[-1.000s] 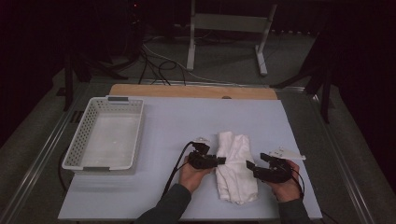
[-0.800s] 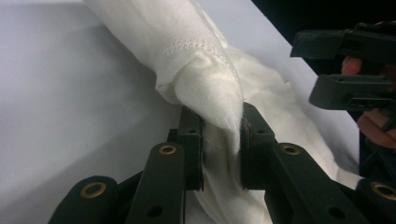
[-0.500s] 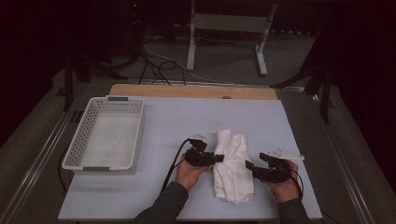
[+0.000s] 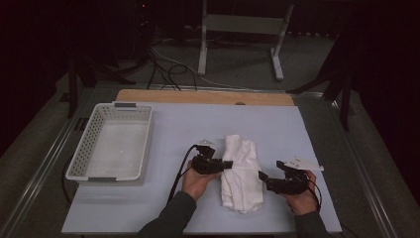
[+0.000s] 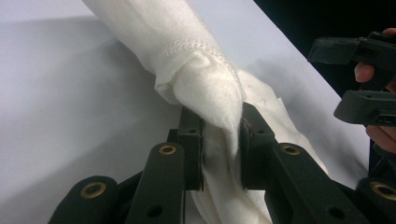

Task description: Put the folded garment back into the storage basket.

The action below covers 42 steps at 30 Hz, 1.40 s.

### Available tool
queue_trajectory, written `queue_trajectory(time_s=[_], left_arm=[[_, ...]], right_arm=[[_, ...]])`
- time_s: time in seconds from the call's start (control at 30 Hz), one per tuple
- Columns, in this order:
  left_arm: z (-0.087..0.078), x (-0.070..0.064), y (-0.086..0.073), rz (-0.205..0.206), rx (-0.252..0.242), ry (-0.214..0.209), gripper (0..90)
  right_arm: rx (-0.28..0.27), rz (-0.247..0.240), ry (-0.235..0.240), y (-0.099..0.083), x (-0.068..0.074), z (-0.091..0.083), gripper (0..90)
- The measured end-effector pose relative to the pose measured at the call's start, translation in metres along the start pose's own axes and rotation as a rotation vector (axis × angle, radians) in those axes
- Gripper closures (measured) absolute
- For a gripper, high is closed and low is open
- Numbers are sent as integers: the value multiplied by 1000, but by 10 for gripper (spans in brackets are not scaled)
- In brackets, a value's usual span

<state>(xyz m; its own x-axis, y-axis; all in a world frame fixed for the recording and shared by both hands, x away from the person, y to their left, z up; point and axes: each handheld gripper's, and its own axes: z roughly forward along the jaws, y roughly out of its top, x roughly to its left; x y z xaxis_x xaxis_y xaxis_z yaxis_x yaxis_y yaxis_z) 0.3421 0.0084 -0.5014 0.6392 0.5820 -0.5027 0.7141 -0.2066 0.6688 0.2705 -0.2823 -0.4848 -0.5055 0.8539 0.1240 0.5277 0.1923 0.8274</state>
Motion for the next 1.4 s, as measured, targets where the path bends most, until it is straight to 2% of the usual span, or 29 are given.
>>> queue_trajectory(time_s=[0.3,0.5,0.9,1.4], left_arm=[[-6,2,2,-6,-14,7,751],[-10,4,3,-3,-12,16,751],[-21,8,7,-5,-25,28,751],[-32,11,11,8,-28,41,750]], right_arm=[[-77,-10,9,2,2,-6,97],[-94,-12,-6,1,3,-8,94],[-133,-25,-4,1,4,-11,94],[-150,-21,-3,-3,4,-22,94]])
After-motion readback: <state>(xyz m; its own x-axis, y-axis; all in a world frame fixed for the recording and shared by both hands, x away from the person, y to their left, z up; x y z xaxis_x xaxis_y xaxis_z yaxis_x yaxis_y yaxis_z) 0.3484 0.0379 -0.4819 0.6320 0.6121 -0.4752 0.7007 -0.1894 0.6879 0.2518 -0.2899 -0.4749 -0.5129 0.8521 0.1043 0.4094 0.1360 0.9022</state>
